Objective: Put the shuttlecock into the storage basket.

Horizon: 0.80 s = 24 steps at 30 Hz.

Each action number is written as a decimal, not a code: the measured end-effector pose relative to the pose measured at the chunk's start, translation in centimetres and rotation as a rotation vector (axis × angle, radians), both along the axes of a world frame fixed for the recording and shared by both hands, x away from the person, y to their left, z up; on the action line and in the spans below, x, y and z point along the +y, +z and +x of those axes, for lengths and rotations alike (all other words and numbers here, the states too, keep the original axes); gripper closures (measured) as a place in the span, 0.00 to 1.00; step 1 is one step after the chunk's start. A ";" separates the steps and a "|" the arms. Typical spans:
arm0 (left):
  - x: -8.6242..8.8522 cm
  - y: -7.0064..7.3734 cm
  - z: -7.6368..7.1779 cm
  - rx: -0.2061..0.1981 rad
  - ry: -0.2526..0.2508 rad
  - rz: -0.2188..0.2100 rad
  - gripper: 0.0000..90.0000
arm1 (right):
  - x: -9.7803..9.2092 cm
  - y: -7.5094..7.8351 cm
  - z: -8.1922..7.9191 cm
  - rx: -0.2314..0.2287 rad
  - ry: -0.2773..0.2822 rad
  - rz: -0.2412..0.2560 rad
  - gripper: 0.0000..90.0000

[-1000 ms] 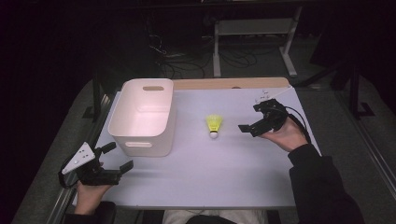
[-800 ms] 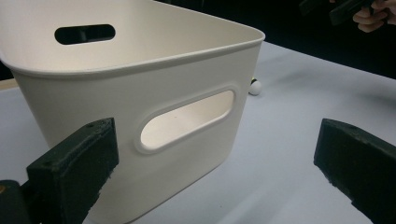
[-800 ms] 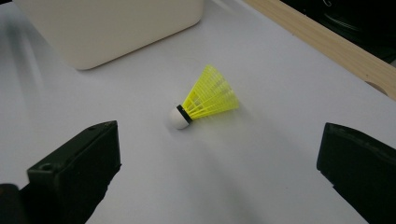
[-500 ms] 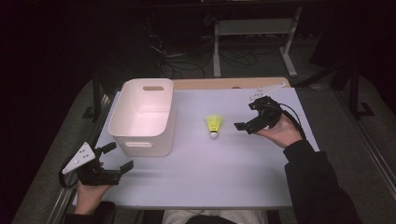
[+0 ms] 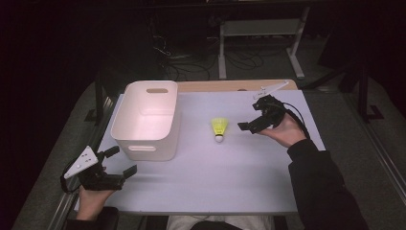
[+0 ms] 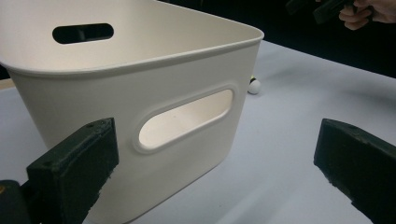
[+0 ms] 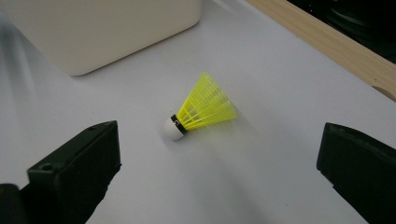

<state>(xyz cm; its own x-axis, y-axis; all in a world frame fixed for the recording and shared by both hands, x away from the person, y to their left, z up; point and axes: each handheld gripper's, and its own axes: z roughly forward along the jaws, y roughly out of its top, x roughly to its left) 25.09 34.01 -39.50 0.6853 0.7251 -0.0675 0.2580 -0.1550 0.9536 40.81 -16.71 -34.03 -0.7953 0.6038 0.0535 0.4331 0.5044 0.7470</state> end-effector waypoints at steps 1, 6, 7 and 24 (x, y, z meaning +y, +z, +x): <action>0.0 0.0 0.0 0.000 0.000 0.000 0.00 | 0.0 -0.1 0.1 0.005 0.000 0.000 0.00; 0.0 0.0 0.0 0.000 0.000 0.000 0.00 | 0.2 -0.4 0.7 0.011 -0.002 -0.007 0.00; 0.0 0.0 0.0 0.000 0.000 -0.001 0.00 | 0.2 -0.4 0.9 0.015 -0.003 -0.010 0.00; 0.0 0.0 0.0 -0.001 -0.004 -0.002 0.00 | 0.7 -0.9 2.6 0.033 -0.002 -0.017 0.10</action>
<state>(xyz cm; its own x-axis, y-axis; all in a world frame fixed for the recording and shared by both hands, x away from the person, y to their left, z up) 25.07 34.02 -39.49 0.6884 0.7220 -0.0686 0.2568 -0.1541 0.9541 43.46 -16.01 -34.93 -0.7924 0.6061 0.0693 0.4579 0.5158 0.7241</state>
